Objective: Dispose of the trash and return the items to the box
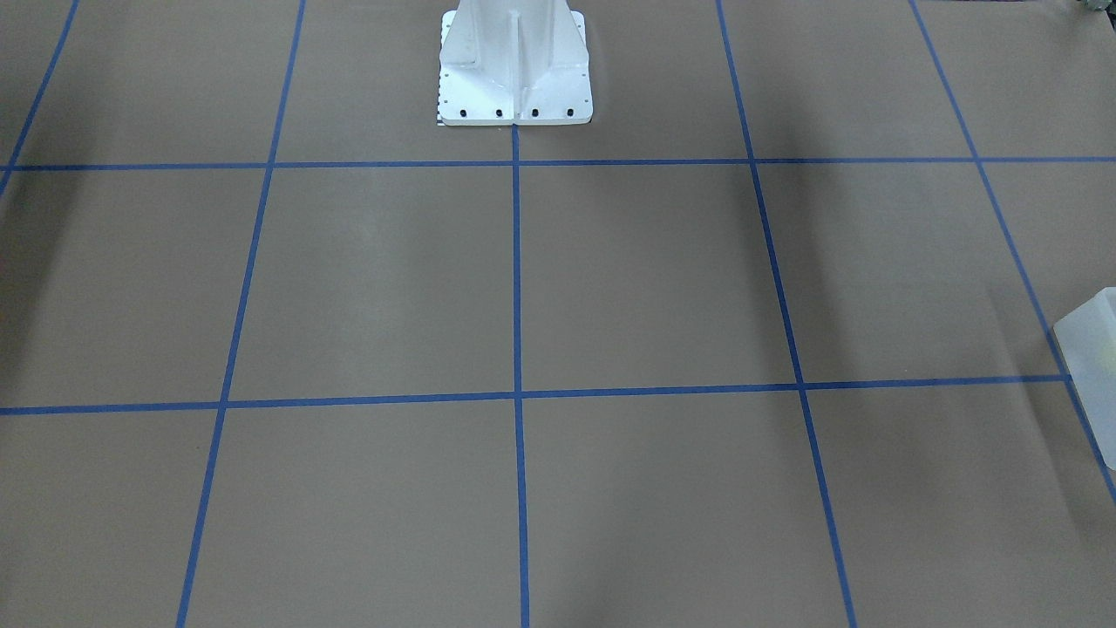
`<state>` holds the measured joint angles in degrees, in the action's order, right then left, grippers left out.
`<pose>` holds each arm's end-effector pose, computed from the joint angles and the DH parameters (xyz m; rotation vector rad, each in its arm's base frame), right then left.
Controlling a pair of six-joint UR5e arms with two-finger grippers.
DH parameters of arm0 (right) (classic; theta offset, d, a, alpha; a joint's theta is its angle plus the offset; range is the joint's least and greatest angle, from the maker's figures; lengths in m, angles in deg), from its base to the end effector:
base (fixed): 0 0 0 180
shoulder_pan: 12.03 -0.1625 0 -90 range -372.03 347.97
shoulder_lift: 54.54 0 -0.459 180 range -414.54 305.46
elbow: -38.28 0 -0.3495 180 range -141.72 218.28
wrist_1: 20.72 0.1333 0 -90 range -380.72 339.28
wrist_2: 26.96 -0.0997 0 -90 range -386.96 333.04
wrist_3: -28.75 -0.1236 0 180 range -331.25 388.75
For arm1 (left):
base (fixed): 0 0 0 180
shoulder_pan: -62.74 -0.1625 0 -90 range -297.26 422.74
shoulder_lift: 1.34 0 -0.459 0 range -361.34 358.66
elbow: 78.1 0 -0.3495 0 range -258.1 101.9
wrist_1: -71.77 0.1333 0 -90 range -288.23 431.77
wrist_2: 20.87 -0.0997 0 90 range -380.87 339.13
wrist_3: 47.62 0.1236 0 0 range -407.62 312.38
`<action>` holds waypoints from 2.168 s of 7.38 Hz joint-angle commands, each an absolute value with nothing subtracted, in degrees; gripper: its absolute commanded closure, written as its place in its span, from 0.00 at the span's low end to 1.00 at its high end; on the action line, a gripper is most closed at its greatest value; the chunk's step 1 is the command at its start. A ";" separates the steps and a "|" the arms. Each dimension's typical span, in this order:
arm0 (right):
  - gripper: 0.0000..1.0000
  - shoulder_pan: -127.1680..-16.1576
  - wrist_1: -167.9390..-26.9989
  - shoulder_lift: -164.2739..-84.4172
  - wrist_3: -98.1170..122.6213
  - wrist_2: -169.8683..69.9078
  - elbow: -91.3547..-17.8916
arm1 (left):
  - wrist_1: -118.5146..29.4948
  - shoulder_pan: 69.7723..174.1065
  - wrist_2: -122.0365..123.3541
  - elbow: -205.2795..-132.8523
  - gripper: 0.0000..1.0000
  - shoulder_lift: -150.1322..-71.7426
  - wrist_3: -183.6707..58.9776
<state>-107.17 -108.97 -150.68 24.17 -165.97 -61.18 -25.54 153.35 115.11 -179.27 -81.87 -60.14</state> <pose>0.0762 -0.4011 0.6706 0.0873 -0.8549 0.1212 -0.0485 -0.3853 0.6741 0.0649 0.8126 -0.1533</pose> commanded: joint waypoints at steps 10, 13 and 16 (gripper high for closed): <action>0.00 -100.80 -108.09 -154.03 17.24 -160.38 -59.27 | -25.44 153.27 115.00 -178.73 0.02 -82.55 -60.27; 0.00 -103.96 -108.17 -154.55 17.24 -162.13 -62.26 | -25.44 153.27 115.00 -178.73 0.02 -82.47 -60.27; 0.00 -103.96 -108.17 -154.73 17.24 -162.22 -62.26 | -25.52 153.27 115.00 -178.91 0.02 -82.55 -60.27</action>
<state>-103.90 -108.18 -154.61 17.24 -162.14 -62.17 -25.48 153.27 115.00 -178.78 -82.54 -60.27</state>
